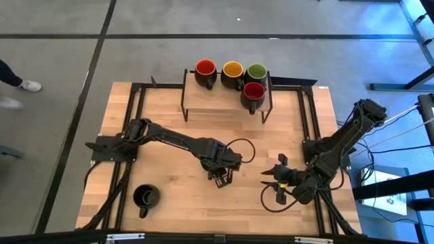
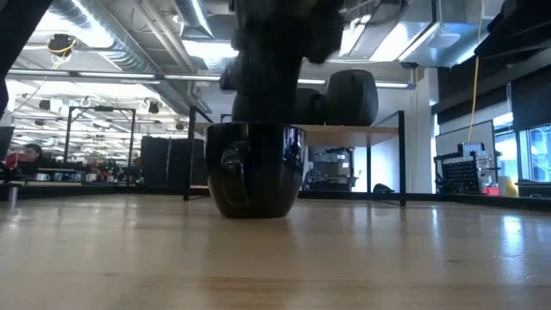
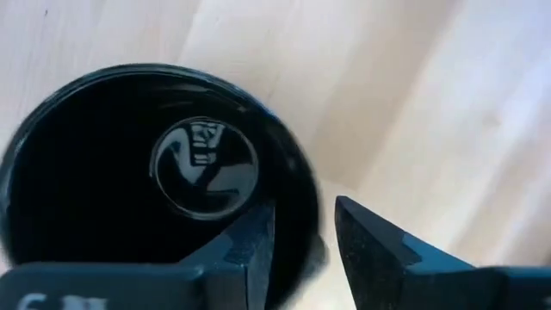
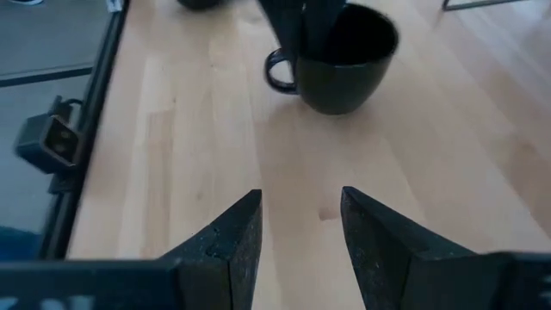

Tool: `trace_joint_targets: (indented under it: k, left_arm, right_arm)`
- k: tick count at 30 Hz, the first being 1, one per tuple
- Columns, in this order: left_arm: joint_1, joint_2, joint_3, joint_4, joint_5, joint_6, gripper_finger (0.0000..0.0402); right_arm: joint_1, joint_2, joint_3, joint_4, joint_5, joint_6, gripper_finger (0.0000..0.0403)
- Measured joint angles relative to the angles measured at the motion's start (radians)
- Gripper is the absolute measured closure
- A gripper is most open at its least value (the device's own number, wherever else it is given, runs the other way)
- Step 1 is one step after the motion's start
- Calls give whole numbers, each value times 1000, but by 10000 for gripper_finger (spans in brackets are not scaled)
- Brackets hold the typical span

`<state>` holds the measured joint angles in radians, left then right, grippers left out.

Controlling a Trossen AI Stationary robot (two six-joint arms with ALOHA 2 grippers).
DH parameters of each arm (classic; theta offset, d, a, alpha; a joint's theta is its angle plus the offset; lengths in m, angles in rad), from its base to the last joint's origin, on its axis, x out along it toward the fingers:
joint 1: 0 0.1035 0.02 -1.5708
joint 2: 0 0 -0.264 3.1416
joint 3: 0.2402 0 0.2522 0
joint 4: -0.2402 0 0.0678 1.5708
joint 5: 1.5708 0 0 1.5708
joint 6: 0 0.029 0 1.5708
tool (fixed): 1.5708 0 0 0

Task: Place coffee mugs
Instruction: Put the top black mug on the shelf

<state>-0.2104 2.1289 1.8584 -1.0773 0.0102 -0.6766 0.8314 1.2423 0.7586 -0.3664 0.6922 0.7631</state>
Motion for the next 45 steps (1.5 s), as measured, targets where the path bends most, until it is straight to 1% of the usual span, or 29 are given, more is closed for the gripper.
trace_joint_targets:
  k: [2, 6, 9, 13, 14, 16, 19, 25, 27, 29, 32, 35, 37, 40, 45]
  left_arm:
    - [-1, -31, 17, -13, 23, 28, 281]
    - [-32, -138, 52, -17, 20, 154, 280]
    - [-72, -229, 50, -21, -20, 274, 280]
    - [-126, -346, -6, -19, -85, 324, 279]
    - [-139, -375, -31, -16, -102, 324, 279]
    - [-166, -435, -104, -6, -133, 315, 279]
    - [-204, -540, -253, 52, -149, 271, 279]
    - [-262, -748, -586, 264, -145, 155, 279]
    - [-277, -808, -672, 335, -133, 125, 279]
    - [-288, -858, -741, 399, -128, 105, 279]
    - [-297, -909, -809, 441, -128, 86, 279]
    - [-299, -930, -845, 447, -123, 84, 279]
    - [-301, -937, -867, 445, -119, 86, 279]
    - [-301, -937, -887, 442, -115, 109, 279]
    - [-301, -937, -895, 444, -103, 137, 279]
  right_arm:
    - [-1, 0, 0, 14, -30, 0, 256]
    - [-1, 0, -1, 76, -55, 0, 256]
    - [-13, 4, -1, 164, -27, -6, 255]
    - [-53, 62, -1, 270, 23, -20, 255]
    - [-65, 84, -1, 307, 19, -34, 255]
    - [-98, 136, -1, 382, -30, -60, 255]
    - [-145, 216, -1, 512, -99, -80, 255]
    - [-220, 390, -1, 751, -178, -133, 255]
    - [-237, 450, -1, 836, -193, -124, 247]
    - [-246, 508, -1, 921, -189, -135, 230]
    - [-253, 589, 8, 1019, -173, -165, 194]
    - [-259, 662, 42, 1036, -161, -171, 162]
    - [-270, 711, 82, 1044, -162, -201, 148]
    - [-285, 789, 149, 1045, -156, -269, 140]
    - [-314, 875, 239, 1049, -109, -291, 146]
